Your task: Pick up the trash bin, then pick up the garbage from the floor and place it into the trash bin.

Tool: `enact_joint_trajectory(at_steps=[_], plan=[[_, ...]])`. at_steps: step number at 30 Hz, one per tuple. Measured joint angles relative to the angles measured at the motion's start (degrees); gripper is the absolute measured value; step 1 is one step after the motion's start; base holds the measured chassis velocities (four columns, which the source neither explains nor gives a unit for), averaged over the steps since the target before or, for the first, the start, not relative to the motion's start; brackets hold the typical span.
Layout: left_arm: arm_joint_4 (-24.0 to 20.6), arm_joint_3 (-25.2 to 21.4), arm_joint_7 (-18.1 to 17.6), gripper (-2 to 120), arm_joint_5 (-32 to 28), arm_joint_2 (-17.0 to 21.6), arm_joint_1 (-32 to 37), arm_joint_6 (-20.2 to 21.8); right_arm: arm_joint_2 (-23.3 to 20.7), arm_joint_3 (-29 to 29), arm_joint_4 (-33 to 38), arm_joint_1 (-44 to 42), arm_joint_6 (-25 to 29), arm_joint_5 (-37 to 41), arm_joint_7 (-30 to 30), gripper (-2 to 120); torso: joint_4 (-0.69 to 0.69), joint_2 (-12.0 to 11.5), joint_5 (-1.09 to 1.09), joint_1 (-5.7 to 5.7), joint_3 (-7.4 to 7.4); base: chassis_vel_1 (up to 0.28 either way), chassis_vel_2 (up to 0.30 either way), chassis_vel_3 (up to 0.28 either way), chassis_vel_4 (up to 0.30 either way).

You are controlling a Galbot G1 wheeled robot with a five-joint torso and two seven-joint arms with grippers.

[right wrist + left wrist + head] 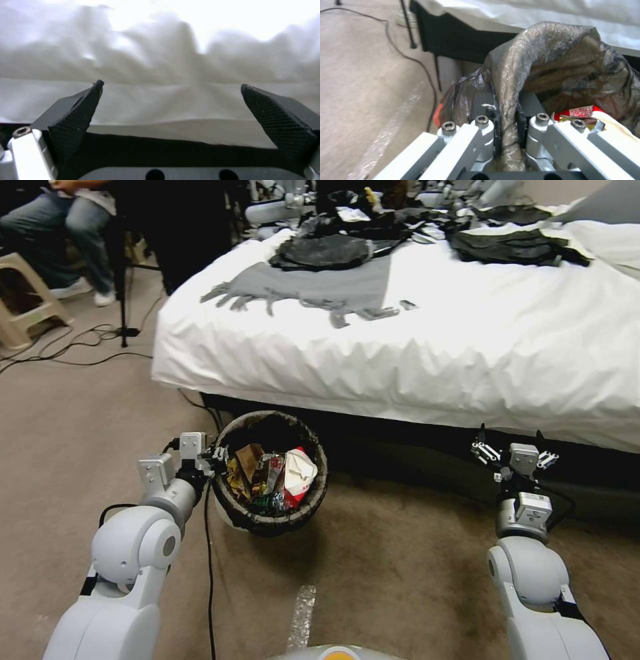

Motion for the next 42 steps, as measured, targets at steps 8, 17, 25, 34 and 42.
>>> enact_joint_trajectory(at_steps=[8,17,25,34,42], plan=[[0.06,-0.01,0.08,5,0.16,-0.10,-0.01,-0.04,0.09,-0.03,0.00,-0.17,0.00,-0.06,-0.03,100,-0.01,0.00,0.00,0.00,0.00,0.073,0.072,0.070,0.071],[0.12,-0.24,0.25,5,0.38,0.02,-0.04,-0.05,0.14,-0.40,-0.03,0.07,-0.09,-0.08,-0.06,100,0.00,0.00,0.00,0.00,0.00,0.086,0.075,0.079,0.079],[-0.03,-0.44,0.48,5,0.54,-0.02,0.16,-0.05,0.31,-0.49,0.01,-0.45,-0.01,-0.25,-0.07,100,0.00,0.00,0.00,0.00,0.00,0.067,0.079,0.070,0.073],[-0.53,-0.56,0.49,5,0.35,0.20,0.29,-0.05,-0.01,-0.30,0.63,-1.00,0.09,-0.33,-0.06,100,0.00,0.00,0.00,0.00,0.00,0.067,0.062,0.071,0.065],[-0.54,-0.49,0.51,5,0.37,0.18,0.10,0.08,-0.15,-0.43,0.75,-1.19,0.09,-0.25,-0.06,100,0.00,0.00,0.00,0.00,0.00,0.067,0.071,0.082,0.072]])
